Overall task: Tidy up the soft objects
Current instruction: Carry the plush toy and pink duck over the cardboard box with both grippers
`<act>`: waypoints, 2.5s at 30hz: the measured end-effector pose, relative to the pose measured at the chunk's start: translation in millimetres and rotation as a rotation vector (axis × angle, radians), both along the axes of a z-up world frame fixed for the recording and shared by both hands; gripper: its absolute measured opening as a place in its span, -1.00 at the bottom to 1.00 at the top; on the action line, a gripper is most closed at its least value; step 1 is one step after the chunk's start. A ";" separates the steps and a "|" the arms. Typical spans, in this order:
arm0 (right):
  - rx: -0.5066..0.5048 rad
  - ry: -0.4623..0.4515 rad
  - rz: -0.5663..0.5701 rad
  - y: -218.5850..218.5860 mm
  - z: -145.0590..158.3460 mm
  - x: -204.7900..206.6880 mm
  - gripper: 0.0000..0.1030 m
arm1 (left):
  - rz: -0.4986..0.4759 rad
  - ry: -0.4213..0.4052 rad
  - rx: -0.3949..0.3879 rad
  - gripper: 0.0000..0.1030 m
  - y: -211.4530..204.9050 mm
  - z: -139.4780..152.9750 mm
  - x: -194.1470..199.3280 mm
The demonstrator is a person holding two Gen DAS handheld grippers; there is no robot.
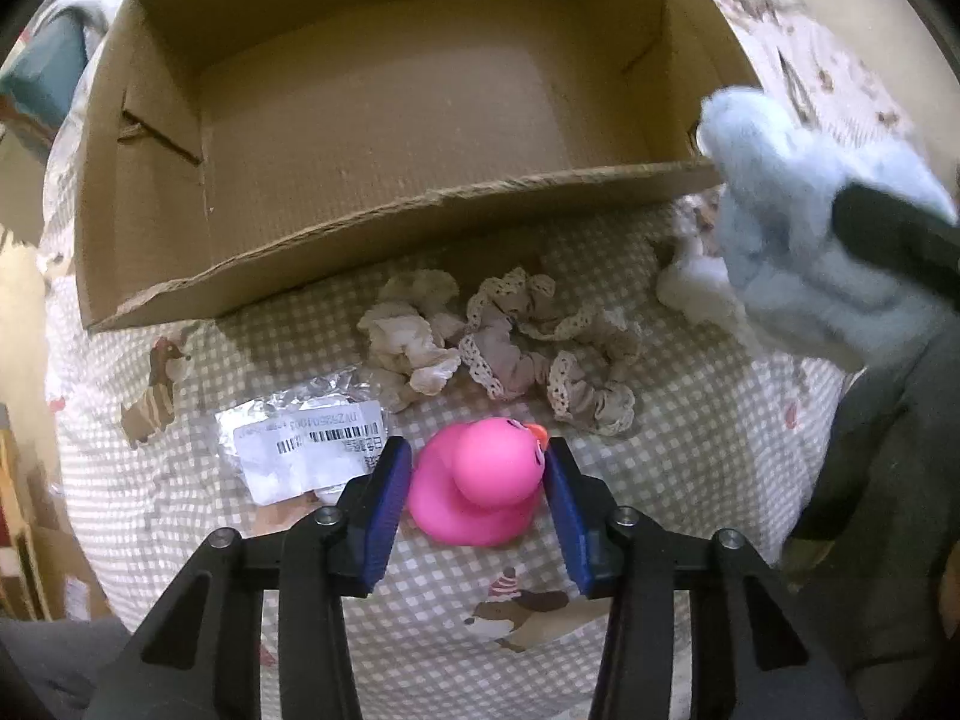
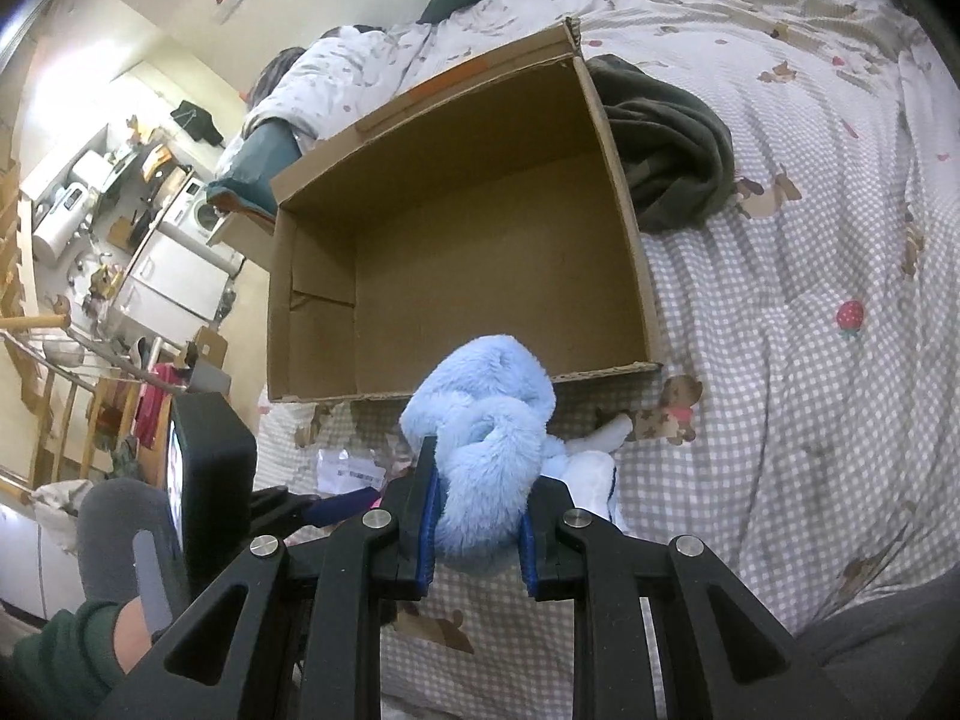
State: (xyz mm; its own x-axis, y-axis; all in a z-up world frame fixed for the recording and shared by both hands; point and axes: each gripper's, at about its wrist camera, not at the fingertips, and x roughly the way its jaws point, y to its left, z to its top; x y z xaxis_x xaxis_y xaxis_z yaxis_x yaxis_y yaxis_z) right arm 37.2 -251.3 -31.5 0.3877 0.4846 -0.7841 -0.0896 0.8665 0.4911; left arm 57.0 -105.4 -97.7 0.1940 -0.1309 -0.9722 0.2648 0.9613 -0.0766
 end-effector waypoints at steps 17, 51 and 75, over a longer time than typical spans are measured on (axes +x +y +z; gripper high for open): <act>-0.002 -0.004 0.023 6.3 4.0 -1.1 -0.55 | 0.113 -0.058 -0.041 -0.49 38.1 39.9 -20.4; 0.160 -0.196 0.055 12.6 55.2 15.9 -0.55 | 0.358 -0.339 -0.071 -0.49 116.4 133.0 7.1; -0.050 -0.078 -0.110 0.3 -7.6 82.3 -0.55 | 0.306 -0.391 -0.007 -0.49 87.5 80.4 78.7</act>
